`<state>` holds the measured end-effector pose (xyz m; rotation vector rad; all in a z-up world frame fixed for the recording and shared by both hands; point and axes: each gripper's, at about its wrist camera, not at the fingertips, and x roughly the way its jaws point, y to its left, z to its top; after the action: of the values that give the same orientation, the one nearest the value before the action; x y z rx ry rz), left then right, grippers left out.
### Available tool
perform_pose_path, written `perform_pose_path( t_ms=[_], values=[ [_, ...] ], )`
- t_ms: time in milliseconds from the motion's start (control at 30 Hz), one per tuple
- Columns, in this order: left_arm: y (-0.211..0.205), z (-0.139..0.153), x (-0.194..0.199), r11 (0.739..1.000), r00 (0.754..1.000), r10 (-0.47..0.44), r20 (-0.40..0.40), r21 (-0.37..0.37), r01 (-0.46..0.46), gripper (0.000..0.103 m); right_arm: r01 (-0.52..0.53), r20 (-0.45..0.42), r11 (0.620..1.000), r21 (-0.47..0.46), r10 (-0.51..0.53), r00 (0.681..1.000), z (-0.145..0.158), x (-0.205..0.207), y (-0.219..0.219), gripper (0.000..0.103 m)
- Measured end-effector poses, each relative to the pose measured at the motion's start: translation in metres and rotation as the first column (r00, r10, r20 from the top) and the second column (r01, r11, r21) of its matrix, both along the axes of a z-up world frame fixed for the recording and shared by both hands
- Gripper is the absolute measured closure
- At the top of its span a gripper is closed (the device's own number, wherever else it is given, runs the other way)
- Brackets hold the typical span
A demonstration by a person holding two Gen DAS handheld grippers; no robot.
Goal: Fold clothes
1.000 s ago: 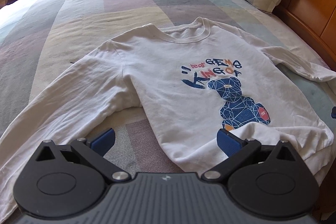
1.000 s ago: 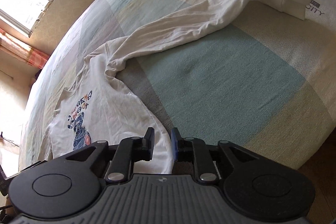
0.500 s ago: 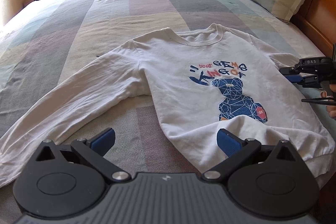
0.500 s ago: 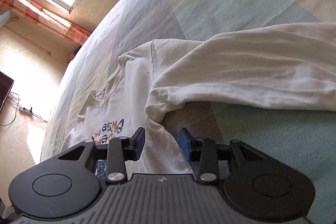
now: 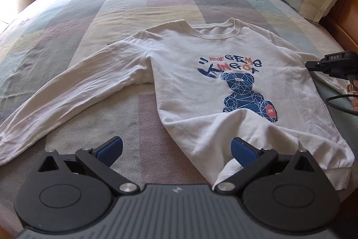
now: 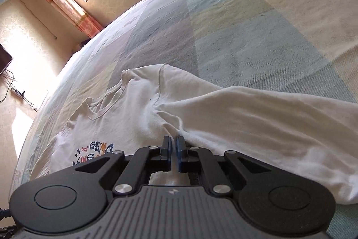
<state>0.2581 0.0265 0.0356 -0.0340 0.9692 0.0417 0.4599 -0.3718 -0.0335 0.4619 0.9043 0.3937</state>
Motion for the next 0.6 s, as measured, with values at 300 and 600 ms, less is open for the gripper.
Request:
perform_pose_path(
  t_ms=[300,600],
  values=[
    [0.021,-0.012,-0.013,0.987,0.989,0.142,-0.052,-0.071,-0.146,0.001,-0.303,0.121,0.946,-0.114,0.315,0.941,0.057,-0.053,0.045,0.048],
    [0.053,-0.020,-0.037,0.948,0.956,0.289,-0.046,-0.123,-0.293,0.000,-0.729,0.127,0.613,-0.305,0.785,0.607,0.079,-0.127,0.188,0.020]
  ],
)
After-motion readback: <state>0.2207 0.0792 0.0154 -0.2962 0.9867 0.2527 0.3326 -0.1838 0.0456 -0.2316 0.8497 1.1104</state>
